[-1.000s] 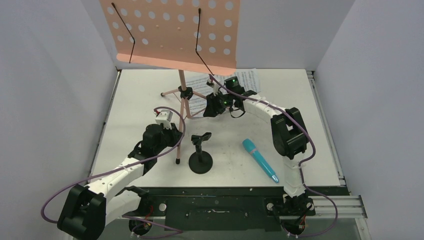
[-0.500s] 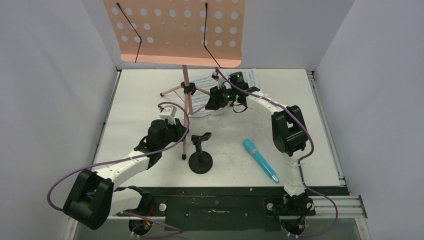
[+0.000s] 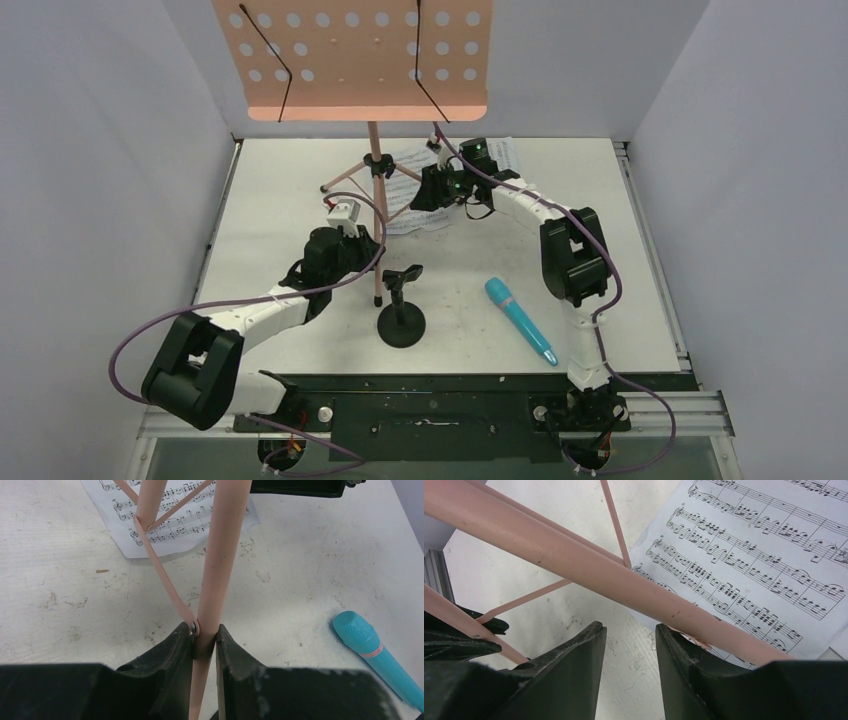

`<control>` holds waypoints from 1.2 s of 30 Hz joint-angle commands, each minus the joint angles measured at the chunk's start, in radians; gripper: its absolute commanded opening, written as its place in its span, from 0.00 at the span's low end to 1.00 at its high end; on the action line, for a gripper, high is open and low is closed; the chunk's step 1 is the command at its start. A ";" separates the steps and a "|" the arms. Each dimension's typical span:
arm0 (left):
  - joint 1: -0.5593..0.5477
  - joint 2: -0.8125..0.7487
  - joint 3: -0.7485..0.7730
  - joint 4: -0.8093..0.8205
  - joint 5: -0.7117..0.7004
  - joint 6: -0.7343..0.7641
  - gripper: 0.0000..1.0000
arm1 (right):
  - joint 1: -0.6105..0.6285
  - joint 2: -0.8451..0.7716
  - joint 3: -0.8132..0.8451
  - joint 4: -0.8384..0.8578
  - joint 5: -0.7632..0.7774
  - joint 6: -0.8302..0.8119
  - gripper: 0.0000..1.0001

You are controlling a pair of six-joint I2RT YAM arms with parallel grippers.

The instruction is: Set up the instrument practice props

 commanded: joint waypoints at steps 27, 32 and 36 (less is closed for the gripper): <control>0.018 -0.039 0.050 0.107 -0.010 0.048 0.52 | -0.039 -0.259 -0.123 -0.059 0.069 -0.081 0.65; 0.018 -0.125 0.024 0.107 -0.022 0.091 0.63 | -0.043 -0.346 -0.143 -0.121 0.122 -0.136 0.78; 0.019 -0.243 -0.007 0.071 -0.046 0.162 0.69 | -0.047 -0.423 -0.161 -0.163 0.189 -0.182 0.84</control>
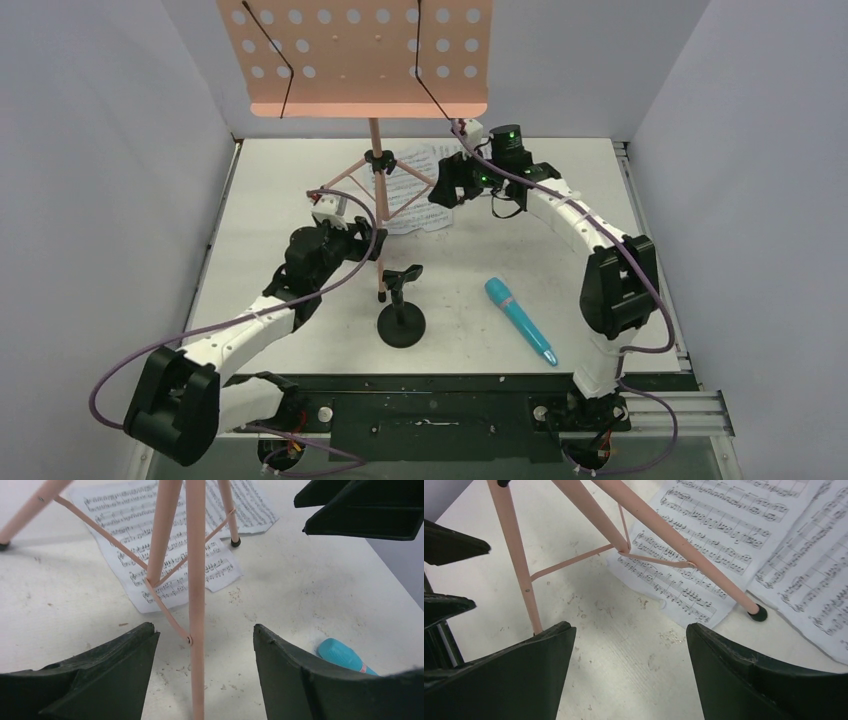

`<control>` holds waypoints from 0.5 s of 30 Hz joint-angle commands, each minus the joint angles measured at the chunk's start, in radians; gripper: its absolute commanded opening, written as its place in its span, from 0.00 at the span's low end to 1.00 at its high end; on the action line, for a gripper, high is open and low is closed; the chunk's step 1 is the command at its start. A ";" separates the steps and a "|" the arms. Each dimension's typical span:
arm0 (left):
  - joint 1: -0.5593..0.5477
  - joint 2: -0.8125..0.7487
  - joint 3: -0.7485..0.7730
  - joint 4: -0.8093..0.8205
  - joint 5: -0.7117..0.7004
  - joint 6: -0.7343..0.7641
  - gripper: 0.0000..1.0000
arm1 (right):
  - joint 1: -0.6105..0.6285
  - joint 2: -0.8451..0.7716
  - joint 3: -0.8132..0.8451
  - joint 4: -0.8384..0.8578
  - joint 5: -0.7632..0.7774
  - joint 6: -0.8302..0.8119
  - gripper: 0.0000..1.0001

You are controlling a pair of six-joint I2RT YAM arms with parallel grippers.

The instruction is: Set up the instrument practice props

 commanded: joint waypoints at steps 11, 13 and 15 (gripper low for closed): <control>0.018 -0.496 -0.085 -0.152 -0.169 0.413 0.91 | -0.010 -0.226 -0.097 -0.102 0.189 -0.112 0.94; 0.023 -0.550 -0.081 -0.209 -0.196 0.473 0.96 | -0.010 -0.245 -0.122 -0.118 0.231 -0.119 0.95; 0.027 -0.592 -0.071 -0.274 -0.216 0.533 0.97 | -0.011 -0.267 -0.158 -0.122 0.268 -0.123 0.97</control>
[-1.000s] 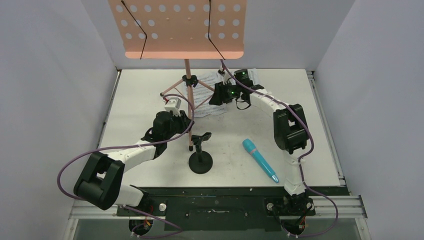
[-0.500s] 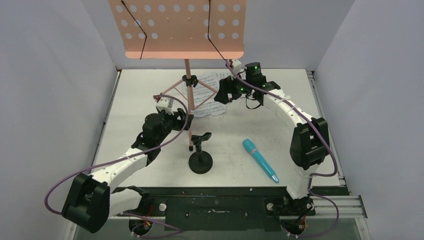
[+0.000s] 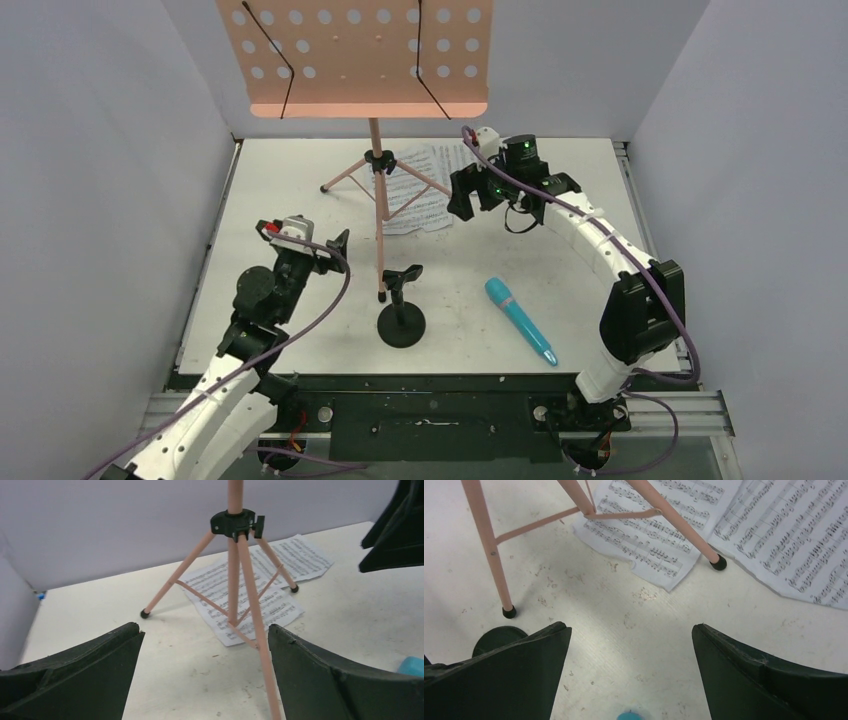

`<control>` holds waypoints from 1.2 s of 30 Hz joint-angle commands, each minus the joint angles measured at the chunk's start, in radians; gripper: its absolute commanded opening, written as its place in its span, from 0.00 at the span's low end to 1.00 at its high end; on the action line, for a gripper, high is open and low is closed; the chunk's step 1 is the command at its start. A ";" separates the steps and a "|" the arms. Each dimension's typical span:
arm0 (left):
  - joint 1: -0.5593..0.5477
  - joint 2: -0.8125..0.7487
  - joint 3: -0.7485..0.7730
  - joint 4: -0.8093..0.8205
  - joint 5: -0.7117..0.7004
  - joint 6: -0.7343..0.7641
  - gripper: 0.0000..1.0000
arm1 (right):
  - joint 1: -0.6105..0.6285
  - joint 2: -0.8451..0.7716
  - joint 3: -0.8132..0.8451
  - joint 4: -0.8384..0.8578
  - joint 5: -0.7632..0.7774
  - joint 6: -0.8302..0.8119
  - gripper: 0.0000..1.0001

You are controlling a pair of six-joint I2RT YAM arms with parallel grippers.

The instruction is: Set up the instrument practice props

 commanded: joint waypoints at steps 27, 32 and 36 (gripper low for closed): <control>0.017 -0.065 -0.014 -0.271 -0.166 -0.189 0.97 | -0.189 0.266 -0.136 0.399 -0.034 0.593 0.94; 0.018 -0.075 -0.041 -0.210 -0.164 -0.204 0.97 | -0.225 0.344 -0.160 0.566 -0.066 0.774 0.94; 0.021 -0.068 -0.036 -0.209 -0.169 -0.191 0.96 | -0.232 0.389 -0.171 0.652 -0.102 0.844 0.98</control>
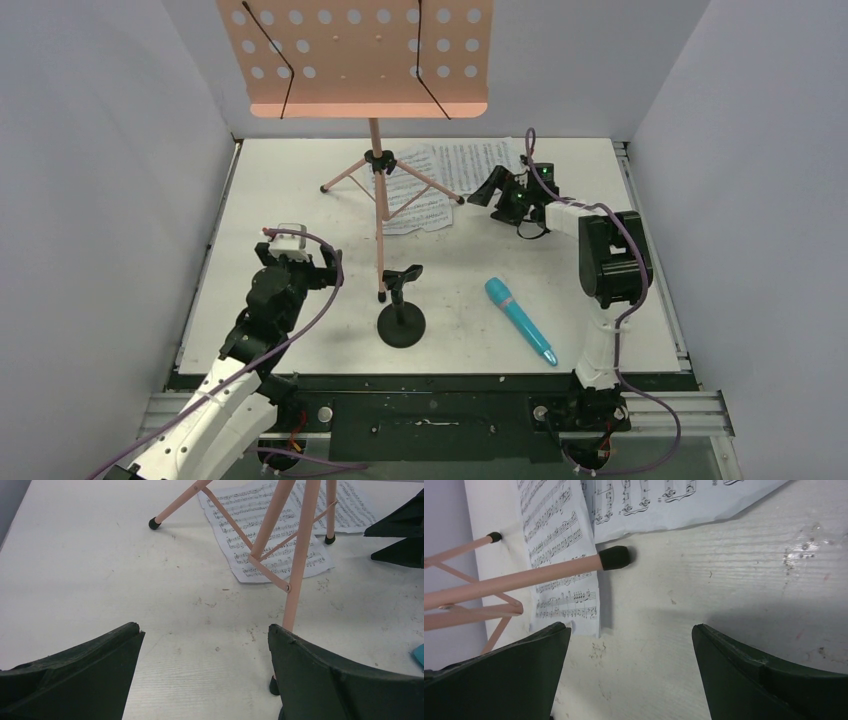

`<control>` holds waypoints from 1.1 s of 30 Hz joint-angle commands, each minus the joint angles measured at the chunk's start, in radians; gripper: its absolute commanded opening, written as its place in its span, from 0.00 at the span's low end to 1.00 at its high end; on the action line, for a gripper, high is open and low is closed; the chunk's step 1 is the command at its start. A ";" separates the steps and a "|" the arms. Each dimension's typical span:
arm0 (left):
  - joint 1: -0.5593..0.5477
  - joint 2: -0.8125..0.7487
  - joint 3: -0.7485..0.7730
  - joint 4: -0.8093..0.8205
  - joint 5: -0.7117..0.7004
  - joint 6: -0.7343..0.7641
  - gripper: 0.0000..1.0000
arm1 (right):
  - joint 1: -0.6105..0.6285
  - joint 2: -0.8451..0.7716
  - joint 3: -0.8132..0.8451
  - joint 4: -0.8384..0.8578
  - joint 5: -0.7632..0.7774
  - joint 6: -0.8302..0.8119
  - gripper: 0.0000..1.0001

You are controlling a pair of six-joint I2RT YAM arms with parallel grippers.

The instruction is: Set up the instrument practice props

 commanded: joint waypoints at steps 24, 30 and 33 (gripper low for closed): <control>0.012 0.067 0.024 0.158 0.013 -0.051 0.97 | 0.157 0.141 -0.033 0.299 -0.084 0.212 0.39; 0.011 0.067 0.024 0.161 0.017 -0.056 0.97 | 0.147 0.141 -0.021 0.263 -0.032 0.188 0.40; 0.012 0.067 0.025 0.164 0.020 -0.056 0.97 | 0.145 0.156 -0.003 0.262 -0.031 0.185 0.41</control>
